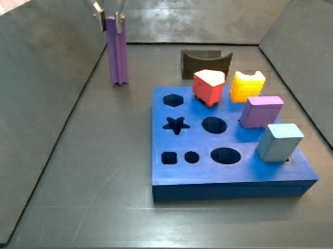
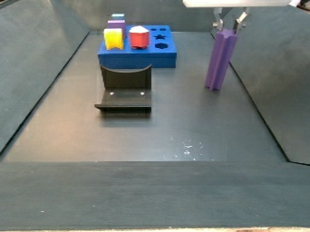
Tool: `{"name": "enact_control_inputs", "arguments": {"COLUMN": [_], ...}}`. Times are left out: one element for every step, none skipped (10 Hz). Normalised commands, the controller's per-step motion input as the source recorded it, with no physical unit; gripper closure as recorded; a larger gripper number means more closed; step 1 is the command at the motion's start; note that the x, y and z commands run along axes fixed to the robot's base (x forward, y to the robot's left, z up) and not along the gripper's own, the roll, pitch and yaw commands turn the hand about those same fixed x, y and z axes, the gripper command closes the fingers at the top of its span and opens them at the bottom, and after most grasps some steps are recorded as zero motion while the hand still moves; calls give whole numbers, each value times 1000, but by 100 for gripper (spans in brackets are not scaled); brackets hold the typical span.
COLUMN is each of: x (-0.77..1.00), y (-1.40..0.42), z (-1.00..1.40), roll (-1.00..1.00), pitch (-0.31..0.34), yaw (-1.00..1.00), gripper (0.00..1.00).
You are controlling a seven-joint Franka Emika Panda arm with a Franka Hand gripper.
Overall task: Pick up the star object. Move up. Move to above the board. Insert the star object.
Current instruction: Pick up the star object.
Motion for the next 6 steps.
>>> {"name": "enact_control_inputs", "arguments": {"x": [0,0,0,0,0,0], "y": [0,0,0,0,0,0], "z": [0,0,0,0,0,0], "roll": [0,0,0,0,0,0], "pitch": [0,0,0,0,0,0], "yaw": [0,0,0,0,0,0], "gripper": [100,100,100,100,100,100]}}
